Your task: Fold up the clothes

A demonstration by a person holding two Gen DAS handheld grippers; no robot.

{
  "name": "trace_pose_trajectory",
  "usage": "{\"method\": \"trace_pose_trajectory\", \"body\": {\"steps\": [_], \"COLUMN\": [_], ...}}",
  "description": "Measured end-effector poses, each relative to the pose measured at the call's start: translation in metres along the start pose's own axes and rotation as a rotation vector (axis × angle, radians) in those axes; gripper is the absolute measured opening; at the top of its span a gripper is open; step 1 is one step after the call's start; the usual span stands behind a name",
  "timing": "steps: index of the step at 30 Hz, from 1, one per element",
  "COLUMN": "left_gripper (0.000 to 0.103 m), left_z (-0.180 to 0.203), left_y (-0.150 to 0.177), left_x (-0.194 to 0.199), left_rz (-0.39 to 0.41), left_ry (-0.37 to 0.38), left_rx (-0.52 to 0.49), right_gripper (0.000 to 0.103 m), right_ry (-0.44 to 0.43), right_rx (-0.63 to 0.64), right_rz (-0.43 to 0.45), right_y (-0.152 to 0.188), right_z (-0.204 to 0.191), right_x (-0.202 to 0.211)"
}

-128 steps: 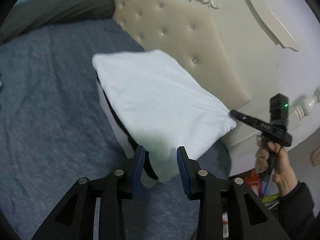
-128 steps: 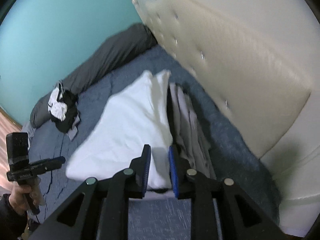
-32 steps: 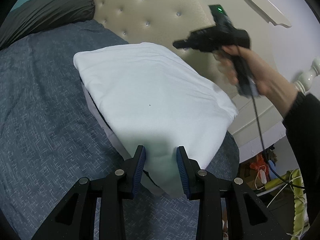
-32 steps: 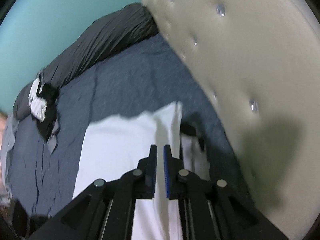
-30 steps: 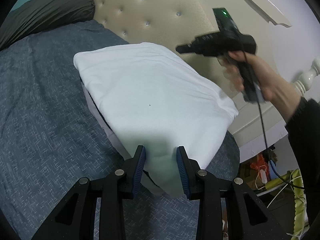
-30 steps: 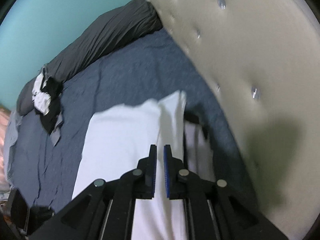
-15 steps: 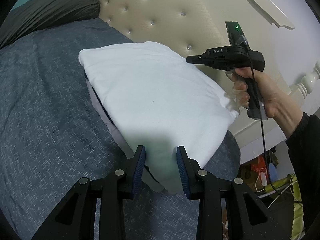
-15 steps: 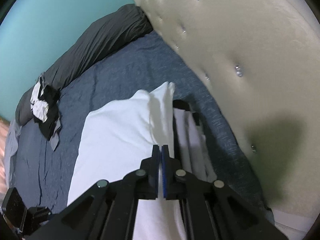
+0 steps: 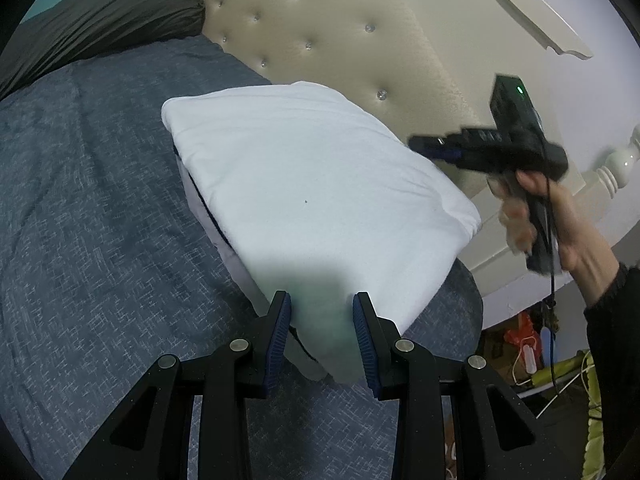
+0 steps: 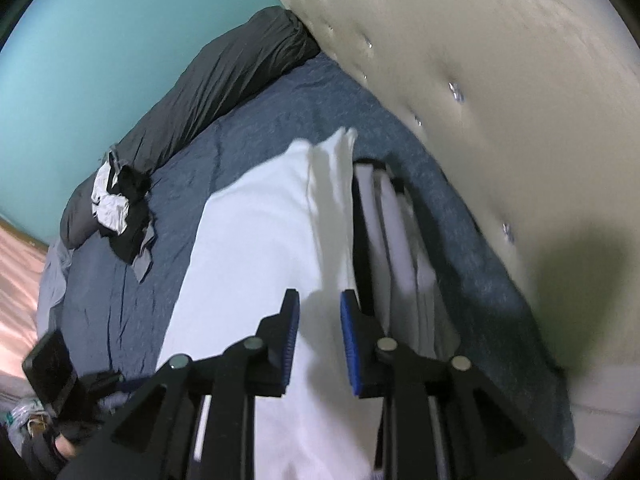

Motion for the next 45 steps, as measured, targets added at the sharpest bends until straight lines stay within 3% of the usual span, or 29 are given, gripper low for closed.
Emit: {"method": "trace_pose_trajectory", "body": {"steps": [1, 3, 5, 11, 22, 45], "left_gripper": [0.035, 0.035, 0.035, 0.035, 0.035, 0.035], "left_z": [0.001, 0.001, 0.001, 0.001, 0.012, 0.057], "left_y": [0.001, 0.002, 0.003, 0.006, 0.005, 0.013], "left_x": [0.0, 0.001, 0.001, 0.007, 0.037, 0.135], "left_rz": [0.001, 0.0, -0.002, -0.002, 0.034, 0.135], "left_ry": [-0.002, -0.004, -0.006, -0.027, -0.064, -0.086], "left_rx": [0.0, 0.007, 0.013, 0.017, 0.003, -0.066], "right_gripper": [0.02, 0.003, 0.002, 0.001, 0.001, 0.002], "right_ry": [0.006, 0.01, 0.027, 0.12, 0.105, 0.234], "right_rx": [-0.006, -0.027, -0.031, -0.061, -0.097, -0.052], "right_rz": [0.002, 0.022, 0.044, 0.086, 0.238, 0.355], "right_y": [0.004, 0.012, 0.015, 0.024, 0.049, 0.124], "right_z": [0.002, 0.008, 0.009, 0.018, -0.014, -0.108], "right_x": [0.001, 0.005, 0.008, 0.019, 0.06, 0.12]}}
Point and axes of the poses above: each gripper's, at about its wrist camera, not at the fingertips, and x roughly against the way its jaws point, z to its right, y to its underside, the point moved 2 cm from there along -x, roughly the way its jaws point, and after that the axes turned 7 degrees about z, right-handed, at the moved point
